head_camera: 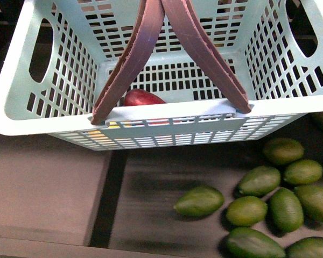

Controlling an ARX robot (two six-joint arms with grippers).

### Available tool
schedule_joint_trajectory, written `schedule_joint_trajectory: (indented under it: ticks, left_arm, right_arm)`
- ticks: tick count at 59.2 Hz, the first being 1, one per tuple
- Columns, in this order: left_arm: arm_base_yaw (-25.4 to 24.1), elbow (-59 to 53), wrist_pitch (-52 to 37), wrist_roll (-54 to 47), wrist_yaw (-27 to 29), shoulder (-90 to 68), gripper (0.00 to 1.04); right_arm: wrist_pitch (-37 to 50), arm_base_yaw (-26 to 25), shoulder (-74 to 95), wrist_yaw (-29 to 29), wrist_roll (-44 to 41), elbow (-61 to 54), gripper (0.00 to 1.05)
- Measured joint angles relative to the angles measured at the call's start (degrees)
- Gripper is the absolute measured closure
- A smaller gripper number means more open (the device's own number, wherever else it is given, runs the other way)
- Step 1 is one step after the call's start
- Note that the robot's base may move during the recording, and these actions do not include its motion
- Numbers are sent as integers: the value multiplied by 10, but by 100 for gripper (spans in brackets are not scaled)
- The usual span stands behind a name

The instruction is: Pick lemon and mango into basket

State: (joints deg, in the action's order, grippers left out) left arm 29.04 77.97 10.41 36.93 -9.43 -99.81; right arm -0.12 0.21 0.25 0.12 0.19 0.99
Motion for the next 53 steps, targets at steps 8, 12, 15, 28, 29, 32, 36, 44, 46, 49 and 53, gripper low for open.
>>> schedule_joint_trajectory:
  ticks: [8,12,15,28,29,32,36,44,46,49,53]
  left_arm:
    - [1,0,0,2,1,0,89]
    - [0,0,0,2,3,0,89]
    - [0,0,0,2,3,0,89]
    - [-2,19,25,74,159,-9,89]
    - [-1,28,23,129,214,-18,89]
    - [-7,46,16,226,272,-37,89]
    - [-36,84,10,313,288,-76,89]
    - [-89,180,19,393,258,-170,89]
    - [-101,219,30,410,252,-204,89]
    - [-112,253,46,424,245,-232,89]
    - [-127,320,84,438,242,-279,89]
  right_arm:
    - [0,0,-1,1,0,0,9]
    - [0,0,-1,0,0,0,9]
    - [0,0,-1,-2,0,0,9]
    - [0,-1,0,-4,0,0,9]
    - [0,-1,0,-4,0,0,9]
    - [0,-1,0,-4,0,0,9]
    - [0,-1,0,-2,0,0,9]
    - [0,-1,0,-1,0,0,9]
    - [0,-1,0,-1,0,0,9]
    - [0,-1,0,-2,0,0,9]
    - [0,-1,0,-1,0,0,9]
